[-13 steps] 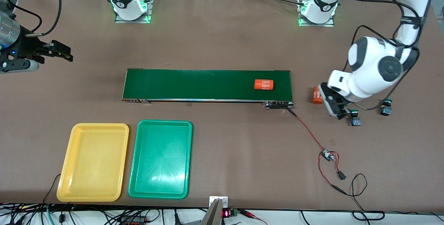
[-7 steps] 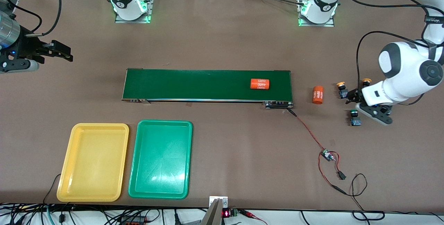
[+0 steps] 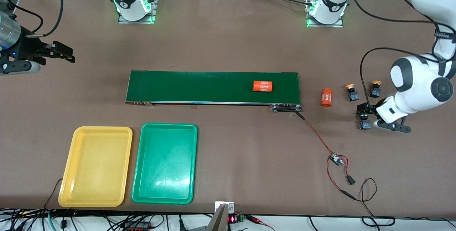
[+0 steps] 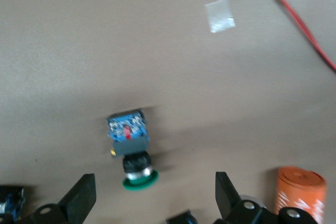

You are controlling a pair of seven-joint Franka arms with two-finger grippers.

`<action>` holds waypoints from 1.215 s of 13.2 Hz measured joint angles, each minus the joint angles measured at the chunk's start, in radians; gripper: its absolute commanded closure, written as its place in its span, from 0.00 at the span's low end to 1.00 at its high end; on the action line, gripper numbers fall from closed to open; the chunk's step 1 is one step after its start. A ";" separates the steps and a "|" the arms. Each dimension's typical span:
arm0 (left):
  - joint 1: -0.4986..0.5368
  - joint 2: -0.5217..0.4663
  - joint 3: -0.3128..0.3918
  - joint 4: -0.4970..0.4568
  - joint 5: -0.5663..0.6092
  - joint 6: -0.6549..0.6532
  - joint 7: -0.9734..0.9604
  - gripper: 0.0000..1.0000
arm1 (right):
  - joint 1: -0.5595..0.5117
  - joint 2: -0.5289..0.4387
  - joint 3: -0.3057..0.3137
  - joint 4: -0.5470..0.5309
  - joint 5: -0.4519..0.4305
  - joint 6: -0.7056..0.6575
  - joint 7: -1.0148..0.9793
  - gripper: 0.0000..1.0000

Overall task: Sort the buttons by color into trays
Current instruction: 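Grasp the green-based black button with the left gripper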

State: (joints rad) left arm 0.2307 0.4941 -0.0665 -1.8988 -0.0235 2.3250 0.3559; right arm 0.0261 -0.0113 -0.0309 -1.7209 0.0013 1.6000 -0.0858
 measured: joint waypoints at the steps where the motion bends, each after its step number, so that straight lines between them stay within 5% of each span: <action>1: 0.008 0.032 0.000 0.027 0.000 0.001 0.000 0.00 | 0.000 0.000 0.000 0.000 0.000 0.000 0.000 0.00; 7: 0.016 0.129 0.000 0.080 0.000 0.058 -0.005 0.00 | 0.000 0.000 0.000 0.000 0.000 -0.001 0.000 0.00; 13: 0.032 0.134 0.000 0.066 0.000 0.063 -0.005 0.23 | 0.000 0.000 0.000 0.000 0.000 -0.001 0.000 0.00; 15: 0.032 0.134 0.000 0.064 0.000 0.063 -0.005 0.50 | 0.000 0.000 0.000 0.000 0.000 -0.001 0.000 0.00; 16: 0.032 0.134 -0.001 0.064 0.000 0.063 -0.005 0.77 | 0.000 0.000 0.000 0.000 0.000 -0.001 0.000 0.00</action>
State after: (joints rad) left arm 0.2631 0.6281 -0.0671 -1.8346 -0.0235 2.3882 0.3508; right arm 0.0261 -0.0113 -0.0309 -1.7210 0.0014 1.5992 -0.0859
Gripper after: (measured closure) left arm 0.260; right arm 0.000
